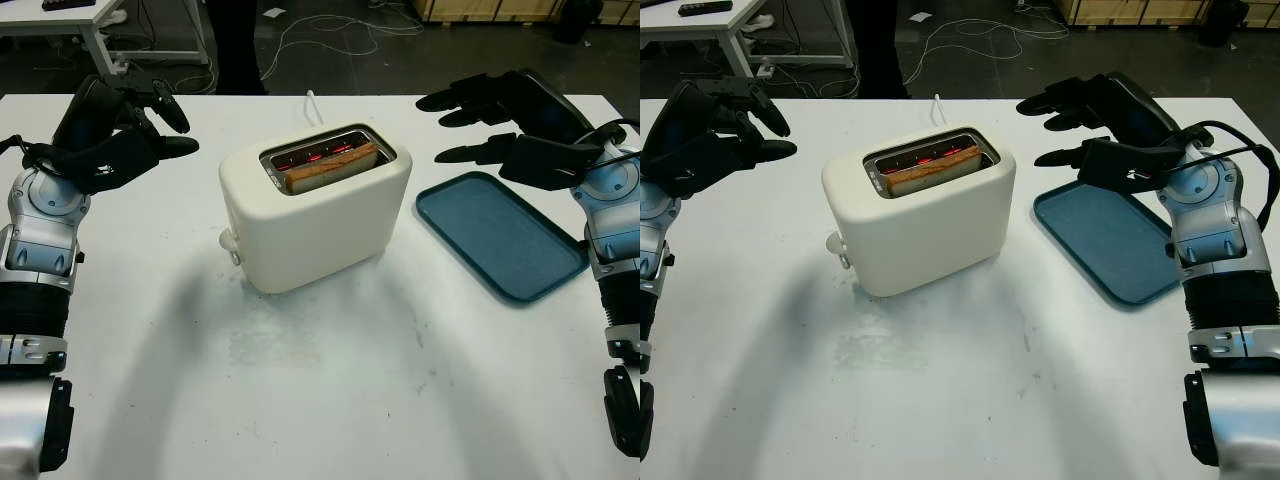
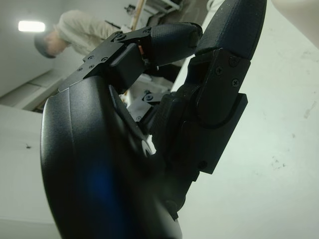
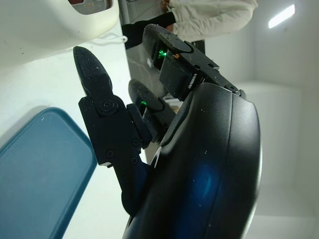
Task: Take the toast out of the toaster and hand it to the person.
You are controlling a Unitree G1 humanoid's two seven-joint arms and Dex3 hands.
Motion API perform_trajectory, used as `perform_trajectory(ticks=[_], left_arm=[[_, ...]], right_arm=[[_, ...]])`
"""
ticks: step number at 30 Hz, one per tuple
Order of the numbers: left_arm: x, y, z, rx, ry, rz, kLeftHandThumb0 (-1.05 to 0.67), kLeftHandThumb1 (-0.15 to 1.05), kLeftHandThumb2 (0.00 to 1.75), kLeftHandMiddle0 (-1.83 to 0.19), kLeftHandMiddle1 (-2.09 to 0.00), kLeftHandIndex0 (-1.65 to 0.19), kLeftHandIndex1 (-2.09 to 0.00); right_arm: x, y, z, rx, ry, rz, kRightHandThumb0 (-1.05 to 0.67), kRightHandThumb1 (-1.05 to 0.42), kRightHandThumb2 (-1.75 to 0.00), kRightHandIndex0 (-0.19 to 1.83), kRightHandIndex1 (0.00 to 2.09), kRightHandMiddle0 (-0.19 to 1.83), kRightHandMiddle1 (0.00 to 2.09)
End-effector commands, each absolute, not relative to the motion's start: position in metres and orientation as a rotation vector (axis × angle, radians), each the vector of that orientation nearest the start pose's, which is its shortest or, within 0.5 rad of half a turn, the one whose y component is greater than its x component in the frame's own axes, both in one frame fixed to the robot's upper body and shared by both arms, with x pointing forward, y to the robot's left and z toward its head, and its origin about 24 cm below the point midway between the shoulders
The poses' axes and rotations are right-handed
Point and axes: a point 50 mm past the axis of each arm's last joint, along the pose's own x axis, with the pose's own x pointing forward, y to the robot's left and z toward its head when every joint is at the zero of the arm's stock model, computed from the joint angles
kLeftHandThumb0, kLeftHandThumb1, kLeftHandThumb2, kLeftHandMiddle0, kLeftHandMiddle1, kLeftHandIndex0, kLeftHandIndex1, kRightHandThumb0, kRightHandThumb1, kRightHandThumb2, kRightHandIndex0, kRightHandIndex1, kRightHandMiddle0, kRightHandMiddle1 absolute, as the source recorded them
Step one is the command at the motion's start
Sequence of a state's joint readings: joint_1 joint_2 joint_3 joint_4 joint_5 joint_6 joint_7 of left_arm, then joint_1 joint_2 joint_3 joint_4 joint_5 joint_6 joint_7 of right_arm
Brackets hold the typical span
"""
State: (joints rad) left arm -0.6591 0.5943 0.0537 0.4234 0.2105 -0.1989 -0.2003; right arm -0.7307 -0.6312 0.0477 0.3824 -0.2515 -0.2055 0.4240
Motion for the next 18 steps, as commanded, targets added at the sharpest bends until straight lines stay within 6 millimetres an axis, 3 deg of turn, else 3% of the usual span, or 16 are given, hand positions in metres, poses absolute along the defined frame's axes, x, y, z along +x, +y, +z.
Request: perform_trajectory(ticks=[1,18], left_arm=[[0.3505,0.2452,0.2004,0.784,-0.378,-0.05,-1.05,0.83,0.01,-0.94,-1.25,-0.82,-1.27],[0.3496,0.2447,0.2017,0.794,-0.383,-0.048,-1.05,0.83,0.01,-0.94,-1.25,-0.82,-1.27]], right_arm=[[0.3555,-0.2133,0.2133,-0.958,-0.336,0.333,-0.38,-0.74,0.0,0.84,0.0,0.77,0.0],[0.3555,-0.2122,0.2135,-0.939,-0.32,0.336,-0.35,-0.74,0.0,0.83,0.0,0.77,0.0]])
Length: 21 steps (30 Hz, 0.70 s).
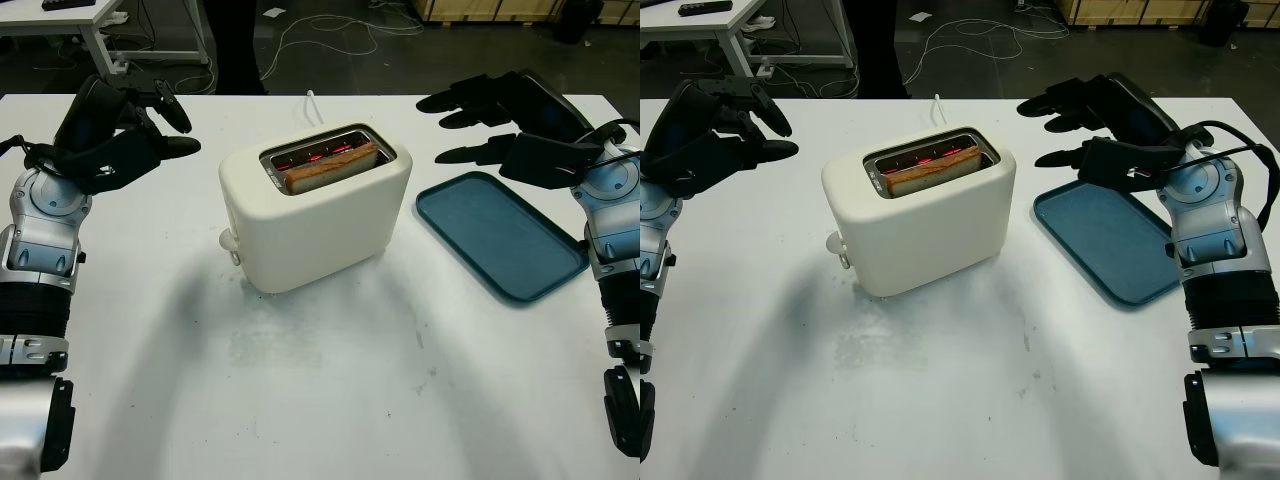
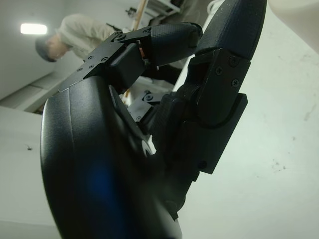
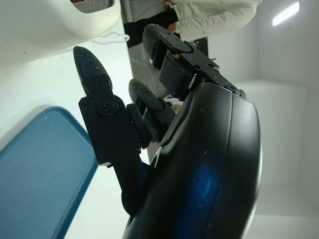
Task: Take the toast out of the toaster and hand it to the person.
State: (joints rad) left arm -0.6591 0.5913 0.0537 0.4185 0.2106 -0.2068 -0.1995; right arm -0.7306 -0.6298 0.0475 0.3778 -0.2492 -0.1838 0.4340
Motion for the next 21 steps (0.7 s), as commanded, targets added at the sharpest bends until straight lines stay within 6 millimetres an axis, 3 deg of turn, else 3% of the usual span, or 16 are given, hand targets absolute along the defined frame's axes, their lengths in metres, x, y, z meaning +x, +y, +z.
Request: perform_trajectory(ticks=[1,21], left_arm=[[0.3496,0.2449,0.2014,0.793,-0.385,-0.046,-1.05,0.83,0.01,-0.94,-1.25,-0.82,-1.26],[0.3498,0.2477,0.1982,0.774,-0.377,-0.041,-1.05,0.83,0.0,-0.95,-1.24,-0.84,-1.25]], right_arm=[[0.3555,-0.2122,0.2134,-0.939,-0.319,0.335,-0.35,-0.74,0.0,0.83,0.0,0.77,0.0],[0.3551,-0.2119,0.2119,-0.961,-0.317,0.334,-0.36,-0.74,0.0,0.83,0.01,0.77,0.0]])
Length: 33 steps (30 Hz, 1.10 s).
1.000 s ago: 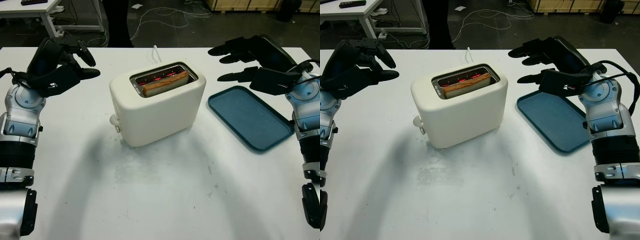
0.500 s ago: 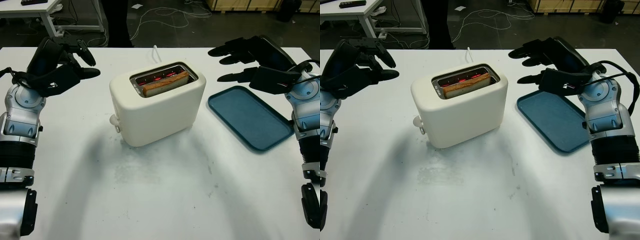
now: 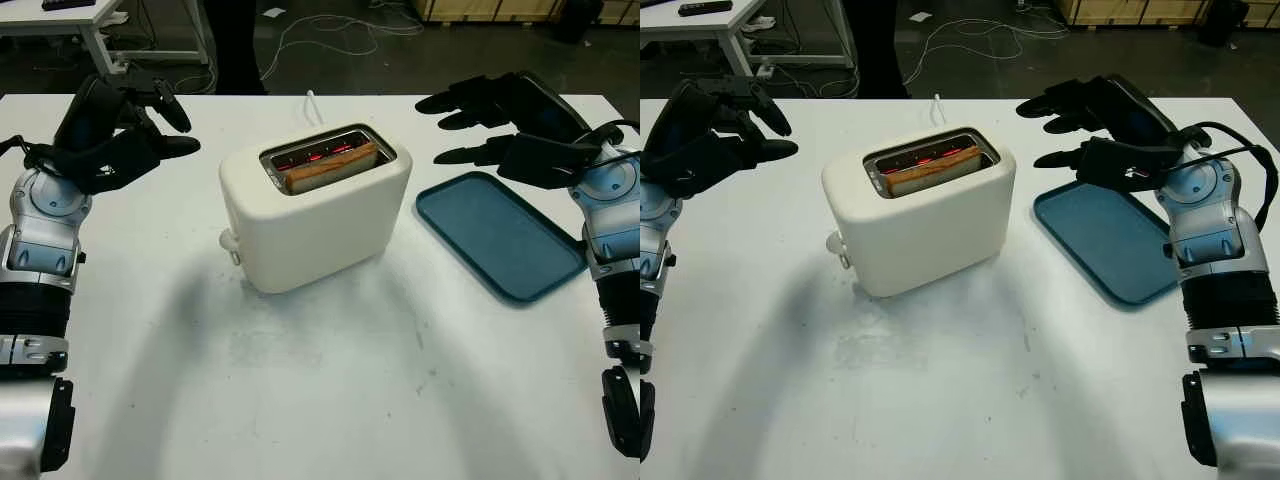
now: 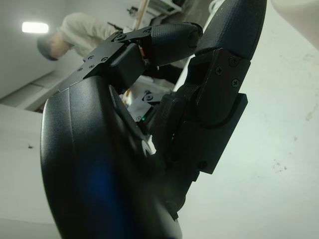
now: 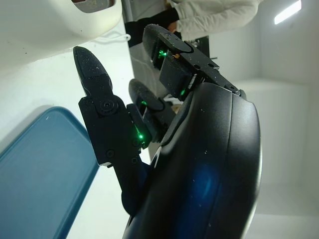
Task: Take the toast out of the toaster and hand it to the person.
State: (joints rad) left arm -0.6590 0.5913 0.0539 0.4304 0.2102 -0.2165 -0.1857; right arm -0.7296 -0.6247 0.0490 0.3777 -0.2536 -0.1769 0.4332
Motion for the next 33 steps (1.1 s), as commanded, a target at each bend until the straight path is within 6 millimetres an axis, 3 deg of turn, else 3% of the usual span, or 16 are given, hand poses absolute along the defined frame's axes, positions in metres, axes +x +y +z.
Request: perform_trajectory(ticks=[1,33], left_arm=[[0.3499,0.2478,0.1979,0.771,-0.376,-0.042,-1.05,0.82,0.0,-0.95,-1.23,-0.84,-1.24],[0.3503,0.2467,0.1982,0.765,-0.367,-0.051,-1.05,0.81,0.01,-0.95,-1.22,-0.86,-1.23]], right_arm=[[0.3553,-0.2119,0.2116,-0.961,-0.315,0.334,-0.36,-0.74,0.0,0.83,0.01,0.77,0.0],[0.3543,-0.2095,0.2108,-0.959,-0.311,0.332,-0.39,-0.75,0.0,0.83,0.0,0.77,0.0]])
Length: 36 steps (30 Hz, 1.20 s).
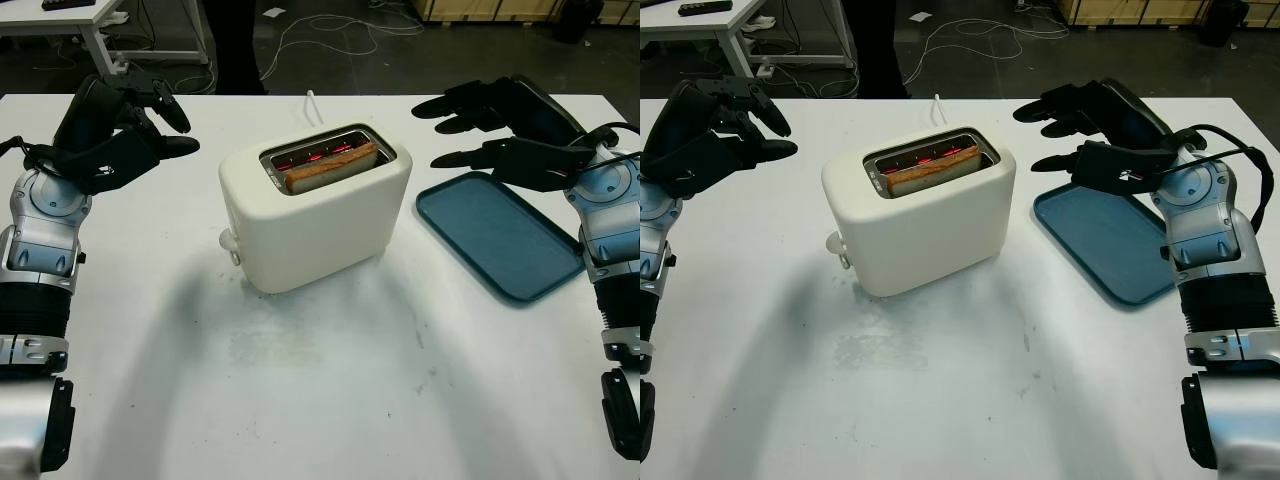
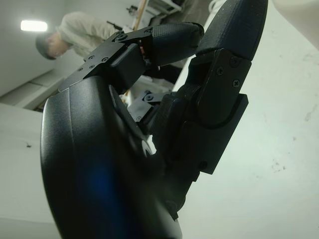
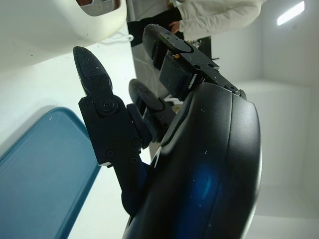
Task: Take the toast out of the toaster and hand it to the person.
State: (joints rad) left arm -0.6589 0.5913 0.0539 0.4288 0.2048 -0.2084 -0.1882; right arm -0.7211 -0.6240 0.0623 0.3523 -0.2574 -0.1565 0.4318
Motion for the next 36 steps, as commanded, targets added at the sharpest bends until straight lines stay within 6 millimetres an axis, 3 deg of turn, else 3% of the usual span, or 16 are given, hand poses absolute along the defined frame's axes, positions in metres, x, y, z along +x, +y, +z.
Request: perform_trajectory(ticks=[1,15,19,26,33,36], left_arm=[[0.35,0.247,0.198,0.772,-0.366,-0.05,-1.05,0.81,0.01,-0.95,-1.22,-0.86,-1.23],[0.35,0.248,0.197,0.763,-0.357,-0.045,-1.05,0.81,0.0,-0.94,-1.22,-0.85,-1.22],[0.35,0.248,0.196,0.769,-0.361,-0.045,-1.05,0.82,0.01,-0.95,-1.22,-0.86,-1.22],[0.35,0.247,0.196,0.757,-0.36,-0.053,-1.05,0.81,0.0,-0.96,-1.21,-0.86,-1.22],[0.35,0.246,0.196,0.762,-0.36,-0.053,-1.05,0.81,0.0,-0.95,-1.22,-0.86,-1.22],[0.351,0.246,0.196,0.761,-0.357,-0.053,-1.05,0.81,0.0,-0.95,-1.22,-0.86,-1.22]], right_arm=[[0.354,-0.209,0.211,-0.958,-0.313,0.332,-0.39,-0.75,0.0,0.83,0.0,0.77,0.0],[0.354,-0.209,0.213,-0.945,-0.343,0.325,-0.38,-0.74,0.0,0.84,0.01,0.78,0.01],[0.352,-0.209,0.233,-0.955,-0.454,0.287,-0.46,-0.76,-0.01,0.85,0.02,0.79,0.01],[0.35,-0.195,0.275,-0.952,-0.647,0.297,-0.35,-0.7,0.0,0.85,0.02,0.78,0.01],[0.35,-0.163,0.309,-0.986,-0.763,0.377,-0.59,-0.69,0.0,0.88,0.04,0.82,0.02],[0.35,-0.145,0.313,-1.013,-0.783,0.432,-0.7,-0.7,-0.01,0.89,0.05,0.83,0.02]])
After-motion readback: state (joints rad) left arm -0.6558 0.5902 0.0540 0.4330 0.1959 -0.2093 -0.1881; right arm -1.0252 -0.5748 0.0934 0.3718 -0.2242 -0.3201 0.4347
